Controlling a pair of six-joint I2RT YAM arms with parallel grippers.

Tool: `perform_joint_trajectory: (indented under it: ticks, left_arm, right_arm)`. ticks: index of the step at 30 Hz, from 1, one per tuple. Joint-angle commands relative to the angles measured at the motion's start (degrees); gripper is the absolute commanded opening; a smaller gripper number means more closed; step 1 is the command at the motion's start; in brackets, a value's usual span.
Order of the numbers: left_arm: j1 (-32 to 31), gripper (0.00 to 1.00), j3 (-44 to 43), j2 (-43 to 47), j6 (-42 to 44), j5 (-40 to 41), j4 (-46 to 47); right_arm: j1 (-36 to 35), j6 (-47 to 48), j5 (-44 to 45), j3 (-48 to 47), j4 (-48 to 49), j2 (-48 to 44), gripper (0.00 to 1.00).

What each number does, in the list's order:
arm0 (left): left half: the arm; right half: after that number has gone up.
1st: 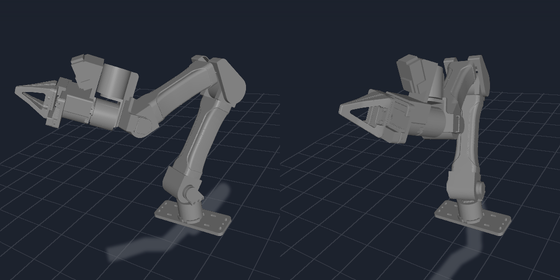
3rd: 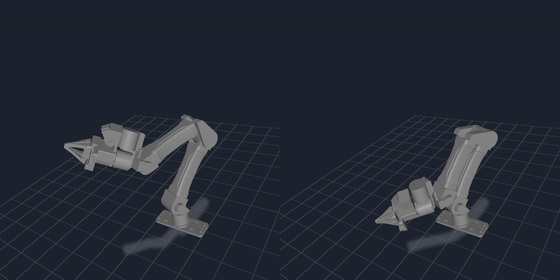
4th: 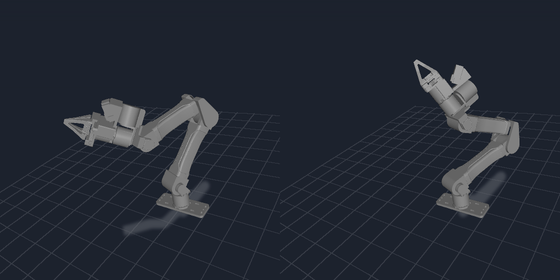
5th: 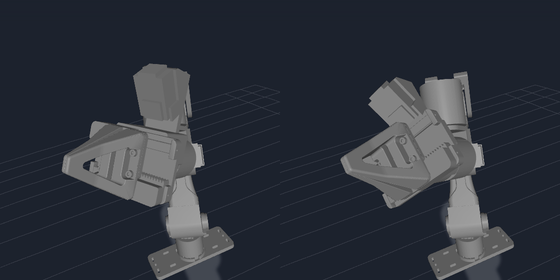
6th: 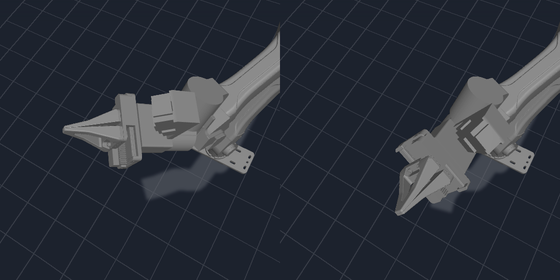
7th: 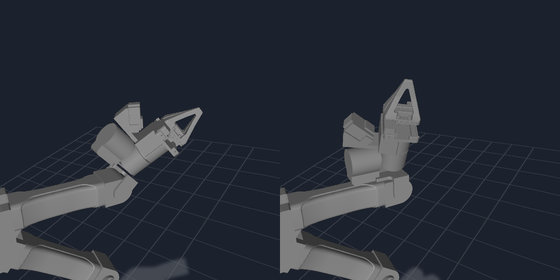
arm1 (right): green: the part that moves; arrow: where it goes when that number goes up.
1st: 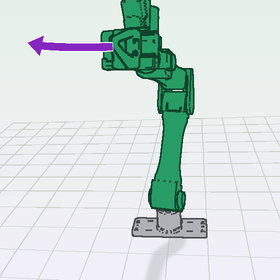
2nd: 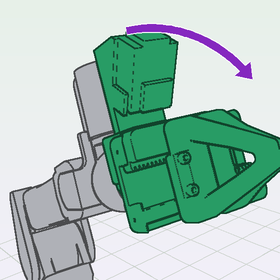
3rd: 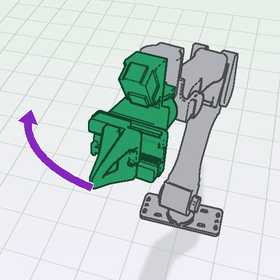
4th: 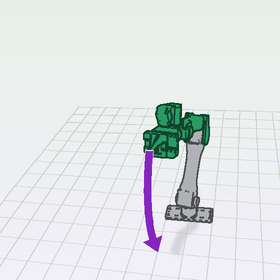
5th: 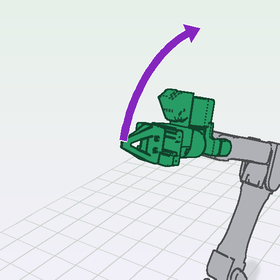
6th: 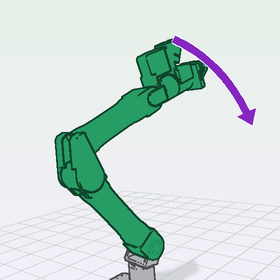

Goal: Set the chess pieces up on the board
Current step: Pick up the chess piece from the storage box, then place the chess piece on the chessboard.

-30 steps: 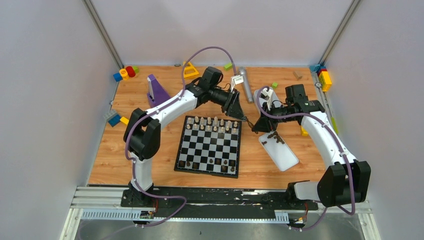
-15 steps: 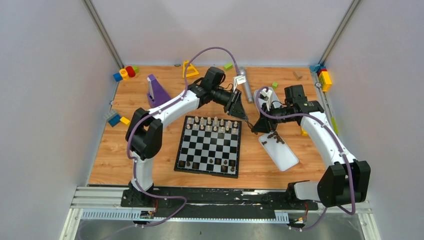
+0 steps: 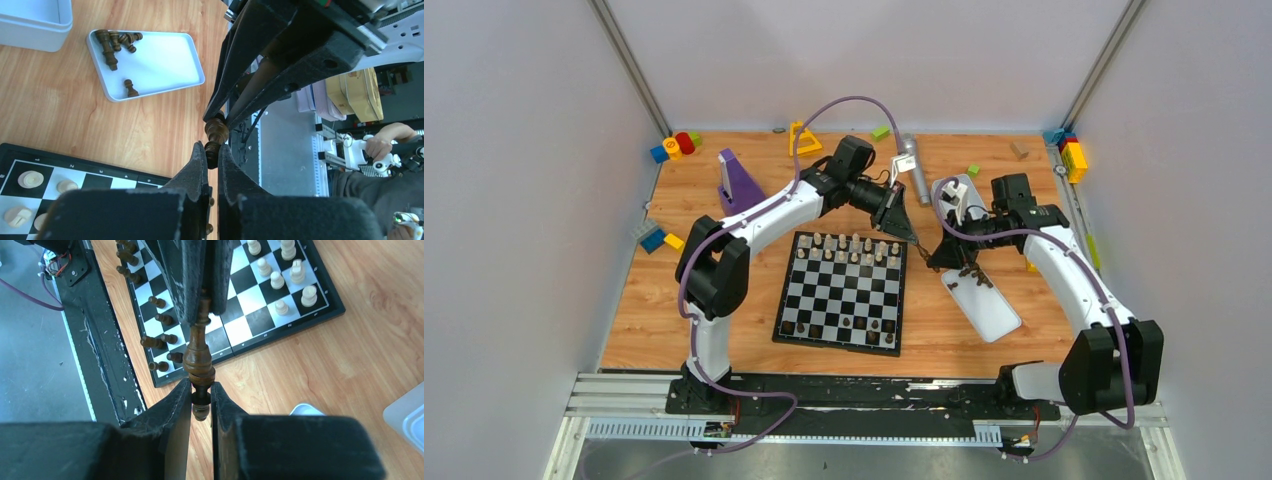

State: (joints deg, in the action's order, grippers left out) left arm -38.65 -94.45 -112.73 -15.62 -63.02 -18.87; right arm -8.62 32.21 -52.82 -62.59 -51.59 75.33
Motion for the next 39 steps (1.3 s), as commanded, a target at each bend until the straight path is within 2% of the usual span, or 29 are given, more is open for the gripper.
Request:
perform_joint_trajectory:
  ticks: [1,7,10,12,13,18,22,29,39]
  left_arm:
    - [0.01,0.0,-1.92,2.08,4.85,0.02,-3.19]
    - [3.2,0.0,0.34,6.79,11.29,2.38,-6.99]
    - [3.41,0.0,0.5,11.04,21.7,9.51,-16.45]
    - [3.37,0.0,2.06,13.66,30.6,13.81,-20.7]
    - [3.26,0.0,2.69,14.72,32.43,15.39,-21.87]
    - [0.14,0.0,12.11,23.98,45.64,30.39,-29.05]
    - [-5.17,0.02,19.52,29.8,48.82,39.54,-30.85]
    - [-12.17,0.0,27.86,34.4,50.5,45.12,-31.32]
    - [-14.44,0.0,36.73,32.98,51.61,45.54,-24.11]
  right_arm:
    - [-0.4,0.68,1.82,3.17,2.19,-2.08,0.0]
    - [-0.28,1.02,4.65,7.72,3.81,-3.3,0.0]
    - [-0.32,0.54,4.82,8.27,4.65,-3.5,0.0]
    - [-0.29,-0.23,5.39,7.99,5.43,-3.81,0.0]
    - [-0.27,-0.77,5.88,7.62,5.78,-3.91,0.0]
    - [-0.31,-3.56,8.51,5.31,7.03,-4.08,0.0]
    - [-0.33,-5.06,8.65,6.36,9.98,-4.95,0.0]
    - [-0.31,-5.65,9.93,7.5,11.29,-5.38,0.0]
    - [-0.23,-5.54,12.06,8.68,11.95,-5.19,0.0]
